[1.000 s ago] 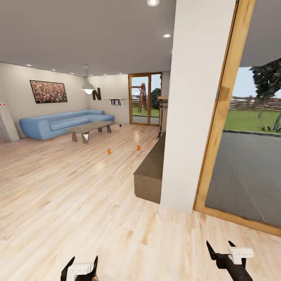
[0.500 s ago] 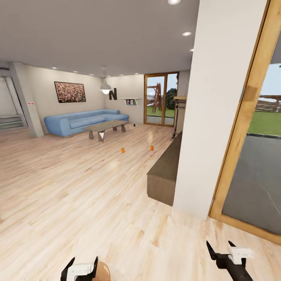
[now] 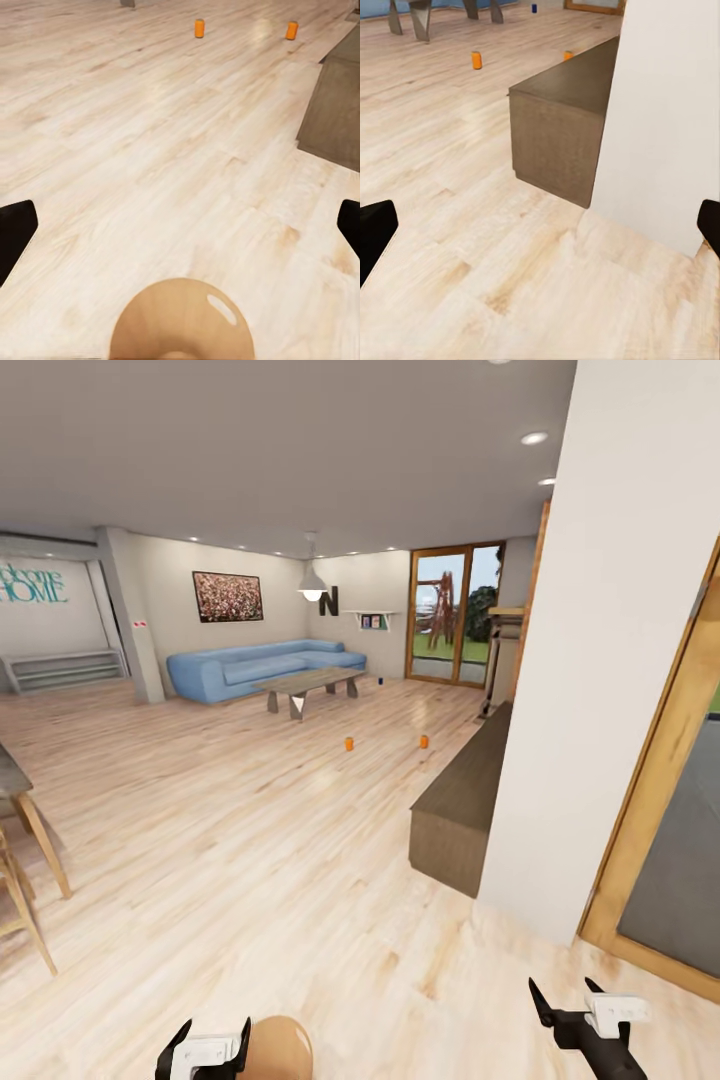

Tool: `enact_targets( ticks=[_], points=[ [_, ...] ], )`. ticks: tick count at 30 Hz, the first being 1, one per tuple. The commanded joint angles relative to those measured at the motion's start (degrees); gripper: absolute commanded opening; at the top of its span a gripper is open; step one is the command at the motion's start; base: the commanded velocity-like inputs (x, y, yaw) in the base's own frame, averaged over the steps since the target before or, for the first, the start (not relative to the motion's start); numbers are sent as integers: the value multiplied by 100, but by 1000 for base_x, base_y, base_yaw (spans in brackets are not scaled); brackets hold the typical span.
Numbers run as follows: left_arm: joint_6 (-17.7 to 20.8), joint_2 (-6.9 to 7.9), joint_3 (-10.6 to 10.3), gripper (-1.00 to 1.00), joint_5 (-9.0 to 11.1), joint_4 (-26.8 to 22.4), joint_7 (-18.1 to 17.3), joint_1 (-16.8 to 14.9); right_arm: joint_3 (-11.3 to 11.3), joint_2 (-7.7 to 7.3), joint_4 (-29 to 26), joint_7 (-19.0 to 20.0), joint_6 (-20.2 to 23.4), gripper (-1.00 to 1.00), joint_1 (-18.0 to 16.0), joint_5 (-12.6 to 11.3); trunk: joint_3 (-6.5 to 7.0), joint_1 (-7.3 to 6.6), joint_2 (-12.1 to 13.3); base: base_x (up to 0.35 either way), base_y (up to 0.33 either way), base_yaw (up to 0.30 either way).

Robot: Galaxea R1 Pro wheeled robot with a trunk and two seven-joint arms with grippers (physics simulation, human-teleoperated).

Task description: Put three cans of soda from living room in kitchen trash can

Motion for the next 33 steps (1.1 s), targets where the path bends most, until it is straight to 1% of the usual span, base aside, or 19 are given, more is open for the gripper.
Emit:
enact_targets(
  ticks=[1,33],
  points=[
    [0,0,0,100,0,0,0,0,2,0,5,0,0,100,0,2,0,0,0,0,0,256],
    [0,0,9,100,0,0,0,0,16,0,98,0,0,100,0,18,0,0,0,0,0,256]
  ],
)
